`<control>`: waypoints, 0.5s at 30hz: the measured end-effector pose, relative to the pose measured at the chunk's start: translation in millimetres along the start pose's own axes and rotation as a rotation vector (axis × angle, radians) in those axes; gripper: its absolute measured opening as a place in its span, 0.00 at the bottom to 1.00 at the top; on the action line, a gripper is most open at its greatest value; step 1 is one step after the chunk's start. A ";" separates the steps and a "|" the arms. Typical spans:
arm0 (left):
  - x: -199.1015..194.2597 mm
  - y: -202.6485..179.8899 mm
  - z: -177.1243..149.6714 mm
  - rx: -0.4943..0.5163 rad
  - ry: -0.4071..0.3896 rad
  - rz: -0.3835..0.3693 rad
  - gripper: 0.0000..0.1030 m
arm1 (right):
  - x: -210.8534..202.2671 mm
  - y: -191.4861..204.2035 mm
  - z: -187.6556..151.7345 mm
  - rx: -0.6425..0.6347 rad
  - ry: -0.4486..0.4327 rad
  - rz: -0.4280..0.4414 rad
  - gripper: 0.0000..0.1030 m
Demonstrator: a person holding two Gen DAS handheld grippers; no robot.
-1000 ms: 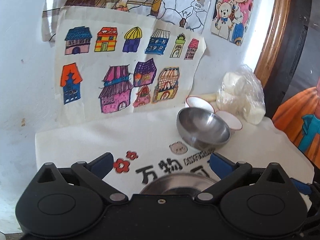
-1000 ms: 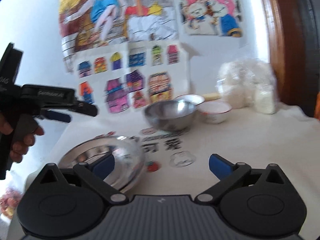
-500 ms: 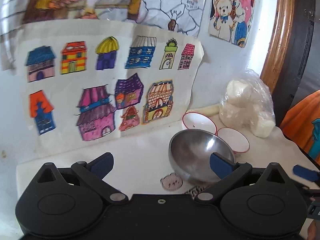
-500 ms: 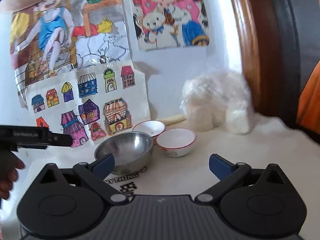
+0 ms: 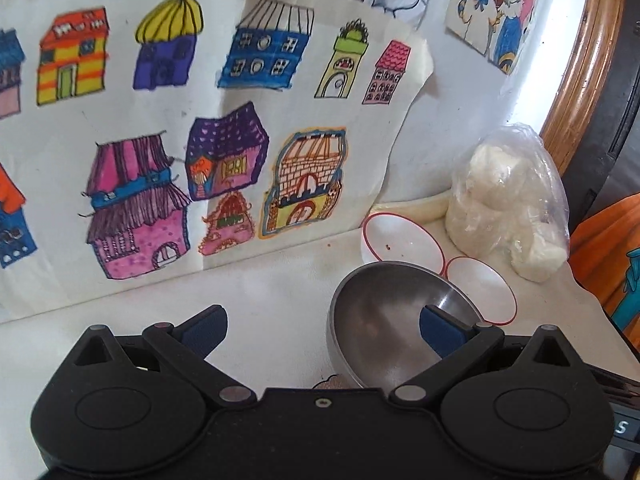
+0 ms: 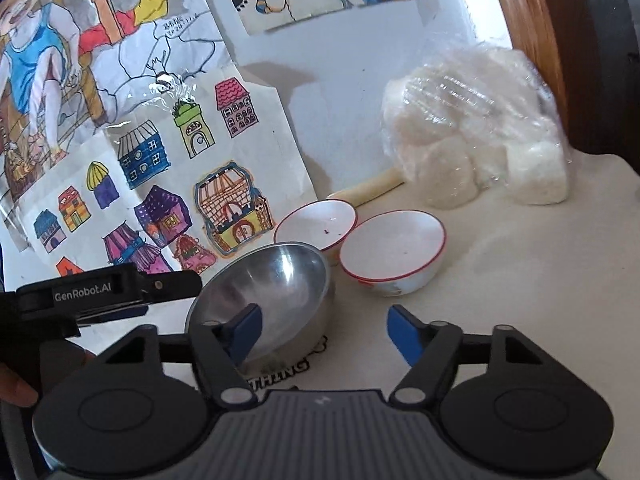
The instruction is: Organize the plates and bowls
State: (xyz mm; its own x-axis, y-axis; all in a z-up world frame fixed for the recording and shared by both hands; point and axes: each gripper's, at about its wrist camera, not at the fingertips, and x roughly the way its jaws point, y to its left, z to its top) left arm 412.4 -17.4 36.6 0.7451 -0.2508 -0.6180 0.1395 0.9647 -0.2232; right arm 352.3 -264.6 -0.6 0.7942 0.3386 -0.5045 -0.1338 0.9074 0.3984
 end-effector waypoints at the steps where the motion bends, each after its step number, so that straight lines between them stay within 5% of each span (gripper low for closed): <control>1: 2.3 0.4 -1.0 -0.002 0.000 -0.010 0.98 | 3.3 0.9 1.1 0.001 0.007 0.000 0.65; 4: 7.5 0.7 -3.7 0.000 0.003 -0.047 0.89 | 14.0 0.3 0.7 0.012 0.034 0.005 0.57; 10: 18.5 5.5 -7.2 -0.039 0.051 -0.105 0.43 | 24.4 -0.5 -1.3 0.025 0.055 0.017 0.43; 15: 24.4 8.3 -10.6 -0.075 0.089 -0.126 0.22 | 25.8 1.4 -0.1 0.023 0.057 0.038 0.31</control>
State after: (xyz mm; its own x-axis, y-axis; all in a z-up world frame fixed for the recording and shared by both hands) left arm 424.8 -16.3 11.7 0.6636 -0.3786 -0.6452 0.1764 0.9173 -0.3569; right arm 372.5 -254.6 -13.2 0.7535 0.3868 -0.5317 -0.1486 0.8879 0.4353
